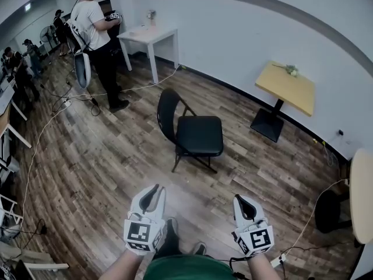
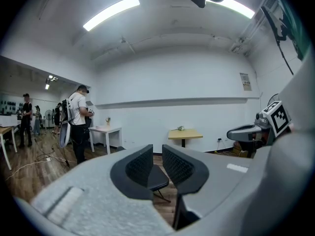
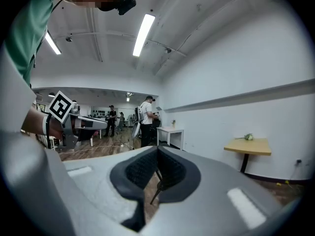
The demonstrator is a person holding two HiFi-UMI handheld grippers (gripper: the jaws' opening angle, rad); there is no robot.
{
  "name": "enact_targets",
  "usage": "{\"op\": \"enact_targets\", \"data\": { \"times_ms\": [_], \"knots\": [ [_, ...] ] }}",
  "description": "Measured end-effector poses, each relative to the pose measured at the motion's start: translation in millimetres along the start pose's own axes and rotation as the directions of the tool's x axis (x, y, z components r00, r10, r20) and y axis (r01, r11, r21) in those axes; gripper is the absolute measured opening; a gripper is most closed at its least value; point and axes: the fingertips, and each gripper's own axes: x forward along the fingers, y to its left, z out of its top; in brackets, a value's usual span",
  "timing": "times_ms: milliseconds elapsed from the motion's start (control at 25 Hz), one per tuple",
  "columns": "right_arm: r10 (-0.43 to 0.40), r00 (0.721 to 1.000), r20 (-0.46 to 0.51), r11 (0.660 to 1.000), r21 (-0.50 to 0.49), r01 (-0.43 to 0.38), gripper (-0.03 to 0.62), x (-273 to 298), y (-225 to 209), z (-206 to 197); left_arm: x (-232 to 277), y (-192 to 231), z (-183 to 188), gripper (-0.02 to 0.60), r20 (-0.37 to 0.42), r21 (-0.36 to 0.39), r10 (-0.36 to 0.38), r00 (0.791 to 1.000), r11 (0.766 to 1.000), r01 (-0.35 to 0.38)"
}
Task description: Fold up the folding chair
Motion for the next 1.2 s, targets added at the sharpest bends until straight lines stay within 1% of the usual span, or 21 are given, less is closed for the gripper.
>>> {"op": "enact_targets", "data": {
  "times_ms": [200,480,600,680,760,880,1040,1200],
  "knots": [
    [-0.049,0.999,-0.017,0.999,0.014,0.049,0.003,52.2,-7.9,5.3,47.1,41.4,1.6,0.067,0.002,-0.016,-0.039,0.999,0.999,0.039],
    [-0.107,0.993,-0.047,0.994,-0.012,0.106,0.003,126.7,-3.4,14.4,109.8,104.7,6.3,0.067,-0.003,-0.036,-0.1,0.995,0.994,0.1],
    [-0.127,0.99,-0.057,0.992,-0.034,0.125,0.003,150.7,2.7,16.8,128.2,124.9,5.5,0.067,-0.007,-0.014,-0.127,0.992,0.992,0.127],
    [-0.139,0.988,-0.064,0.99,-0.045,0.136,0.003,164.7,6.7,18.2,138.3,136.3,3.4,0.067,-0.011,0.025,-0.141,0.99,0.99,0.141],
    [-0.156,0.985,-0.073,0.987,-0.062,0.151,0.003,178.4,9.5,20.2,146.9,146.9,-0.2,0.067,-0.015,0.041,-0.16,0.987,0.986,0.16],
    [-0.179,0.981,-0.078,0.982,-0.076,0.173,0.003,197.0,11.6,24.4,159.4,162.7,-7.2,0.067,-0.022,0.025,-0.185,0.982,0.982,0.186],
    [-0.178,0.98,-0.084,0.982,-0.085,0.171,0.003,212.6,14.2,27.0,171.8,178.6,-11.1,0.067,-0.033,0.003,-0.188,0.982,0.982,0.188],
    [-0.182,0.98,-0.082,0.981,-0.081,0.176,0.003,226.1,6.8,27.2,187.4,185.4,-13.0,0.067,-0.049,-0.004,-0.192,0.98,0.981,0.192]
  ]
}}
